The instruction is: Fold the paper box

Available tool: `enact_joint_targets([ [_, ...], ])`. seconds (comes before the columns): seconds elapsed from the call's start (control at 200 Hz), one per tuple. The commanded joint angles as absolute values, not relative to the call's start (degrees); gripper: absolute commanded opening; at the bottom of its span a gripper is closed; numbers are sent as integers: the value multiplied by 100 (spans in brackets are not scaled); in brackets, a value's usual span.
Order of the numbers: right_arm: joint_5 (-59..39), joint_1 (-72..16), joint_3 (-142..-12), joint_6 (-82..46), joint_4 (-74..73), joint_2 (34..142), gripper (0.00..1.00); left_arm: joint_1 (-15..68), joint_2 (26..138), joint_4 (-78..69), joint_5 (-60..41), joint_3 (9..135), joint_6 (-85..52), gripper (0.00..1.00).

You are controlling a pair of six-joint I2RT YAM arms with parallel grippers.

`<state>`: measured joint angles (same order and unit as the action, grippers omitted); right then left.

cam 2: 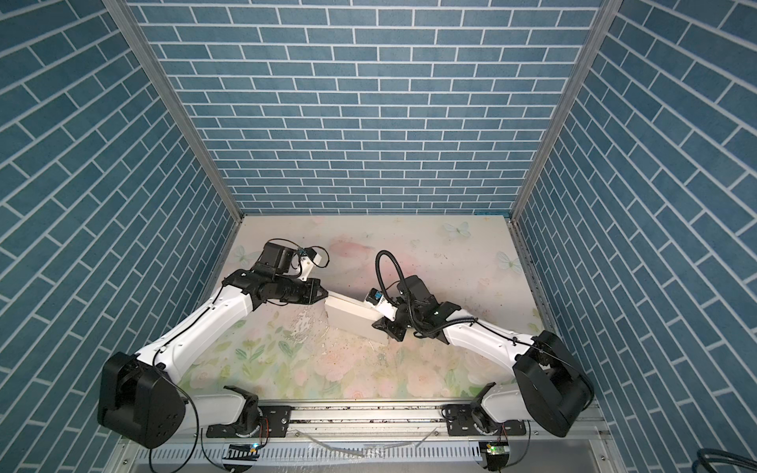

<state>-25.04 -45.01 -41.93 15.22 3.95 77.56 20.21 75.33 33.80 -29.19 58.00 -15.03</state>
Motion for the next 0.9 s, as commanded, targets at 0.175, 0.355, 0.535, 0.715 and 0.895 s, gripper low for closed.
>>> enact_joint_targets([
  [0.175, -2417, -4535, -4067, 1413, 404, 7759, 23, 2126, 7178, 2879, -2700, 5143, -1580, 1],
  [0.355, -2382, -4548, -4083, 1371, 389, 7761, 23, 2163, 6898, 2414, -2457, 4746, -1660, 1],
  [0.535, -2347, -4553, -4103, 1356, 389, 7786, 21, 2204, 6721, 1987, -2304, 4405, -1775, 1],
  [0.715, -2320, -4553, -4133, 1332, 396, 7812, 21, 2274, 6624, 1735, -2109, 4121, -1871, 1],
  [0.895, -2303, -4564, -4148, 1325, 404, 7787, 21, 2313, 6549, 1657, -1947, 4017, -1899, 1],
])
